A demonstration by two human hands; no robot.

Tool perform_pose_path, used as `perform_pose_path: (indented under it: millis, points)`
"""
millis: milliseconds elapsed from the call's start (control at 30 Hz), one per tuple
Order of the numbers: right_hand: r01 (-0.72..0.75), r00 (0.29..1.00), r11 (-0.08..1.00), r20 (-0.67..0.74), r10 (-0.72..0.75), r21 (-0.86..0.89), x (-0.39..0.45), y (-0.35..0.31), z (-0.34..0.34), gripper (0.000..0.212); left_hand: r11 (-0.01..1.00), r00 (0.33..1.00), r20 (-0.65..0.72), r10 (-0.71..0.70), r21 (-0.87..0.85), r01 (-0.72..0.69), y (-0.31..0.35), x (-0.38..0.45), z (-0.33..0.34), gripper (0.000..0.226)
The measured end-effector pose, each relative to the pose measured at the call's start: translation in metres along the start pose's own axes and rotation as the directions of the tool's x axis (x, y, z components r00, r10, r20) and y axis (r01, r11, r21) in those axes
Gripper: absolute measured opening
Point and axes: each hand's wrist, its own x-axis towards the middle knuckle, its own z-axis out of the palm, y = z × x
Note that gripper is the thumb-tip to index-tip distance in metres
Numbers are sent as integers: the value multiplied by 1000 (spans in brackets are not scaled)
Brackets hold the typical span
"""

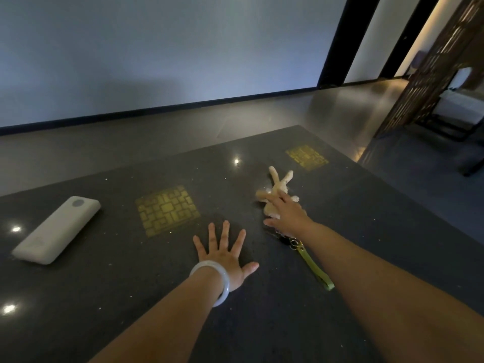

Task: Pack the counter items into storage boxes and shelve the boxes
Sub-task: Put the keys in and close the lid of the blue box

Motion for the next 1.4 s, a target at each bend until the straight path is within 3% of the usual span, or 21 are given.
perform_pose_path:
  millis: [100,267,367,467,533,633,733,800,1000,1233,1400]
  points:
    - [-50,992,989,-123,33,-142,-6,5,18,50,1000,1000,-12,1,0,-1,0,4,4,85]
    - [-52,977,984,-195,85,168,-74,22,26,36,999,998,-48,30,-20,-31,-1,6,8,85]
    - [-44,977,919,-175,122,393,-136,30,24,41,999,997,-65,36,-29,-38,-1,-3,4,83]
    - [-99,968,875,-159,195,473,-186,43,20,42,998,994,-95,54,-37,-58,14,-22,0,77]
    - [-153,954,858,-154,258,490,-216,52,15,44,985,979,-141,149,-61,-159,39,-46,3,73]
    - [-204,908,807,-202,367,554,-261,62,-3,37,904,919,-205,337,-203,-377,90,-89,7,67]
    - [-250,834,805,-303,462,539,-307,72,-32,33,726,846,-185,500,-442,-526,145,-134,11,51]
    - [-244,782,807,-383,492,538,-338,78,-52,31,622,794,-202,574,-523,-583,181,-163,15,59]
    - [-247,656,804,-517,549,541,-445,97,-95,34,388,678,-348,647,-616,-686,276,-241,20,74]
    - [-201,507,741,-579,638,640,-582,107,-128,39,232,508,-358,783,-590,-773,350,-333,20,22]
    - [-219,447,722,-590,672,656,-672,116,-139,40,82,334,-237,913,-694,-715,393,-412,23,50]
